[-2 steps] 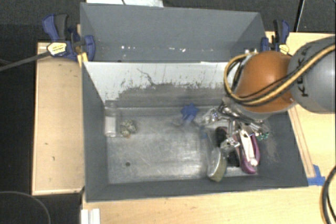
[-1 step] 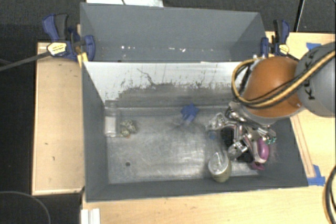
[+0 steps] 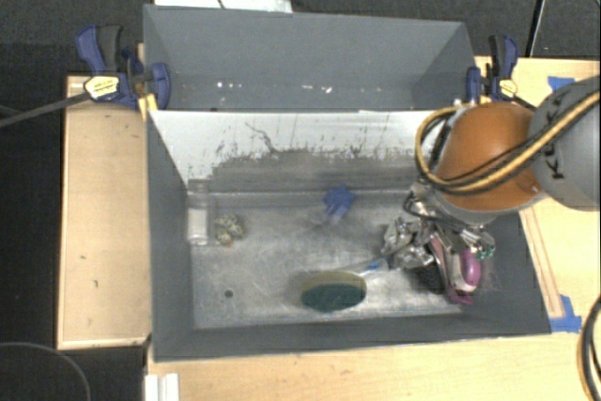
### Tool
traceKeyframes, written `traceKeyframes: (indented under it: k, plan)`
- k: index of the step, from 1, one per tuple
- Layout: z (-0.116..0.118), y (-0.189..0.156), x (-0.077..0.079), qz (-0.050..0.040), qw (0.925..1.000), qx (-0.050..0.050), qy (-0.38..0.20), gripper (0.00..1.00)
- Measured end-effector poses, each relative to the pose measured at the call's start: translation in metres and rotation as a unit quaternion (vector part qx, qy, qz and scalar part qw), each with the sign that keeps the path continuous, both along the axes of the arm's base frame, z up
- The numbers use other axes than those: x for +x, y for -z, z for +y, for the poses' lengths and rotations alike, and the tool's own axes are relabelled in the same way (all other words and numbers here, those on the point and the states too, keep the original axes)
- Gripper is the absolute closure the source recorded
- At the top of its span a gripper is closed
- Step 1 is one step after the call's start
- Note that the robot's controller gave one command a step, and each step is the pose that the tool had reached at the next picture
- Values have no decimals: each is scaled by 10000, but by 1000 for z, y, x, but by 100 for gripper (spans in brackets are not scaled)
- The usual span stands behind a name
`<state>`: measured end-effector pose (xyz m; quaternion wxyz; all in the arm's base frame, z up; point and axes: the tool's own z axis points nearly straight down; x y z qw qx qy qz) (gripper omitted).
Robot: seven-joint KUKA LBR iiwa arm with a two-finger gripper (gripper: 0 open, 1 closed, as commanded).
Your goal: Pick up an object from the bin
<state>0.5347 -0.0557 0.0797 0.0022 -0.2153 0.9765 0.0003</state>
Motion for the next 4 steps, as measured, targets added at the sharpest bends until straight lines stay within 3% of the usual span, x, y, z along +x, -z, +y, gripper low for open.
traceKeyframes:
  k: [1, 2, 3, 4]
  plan:
    - [-4, -135, -1, -32, 9992, -14, -401, 100]
    - [-3, -114, -6, 21, 9542, -10, -2990, 100]
    - [-3, -114, -6, 22, 9551, -5, -2963, 0]
    - [-22, 8, 1, -12, 9886, -4, -1504, 0]
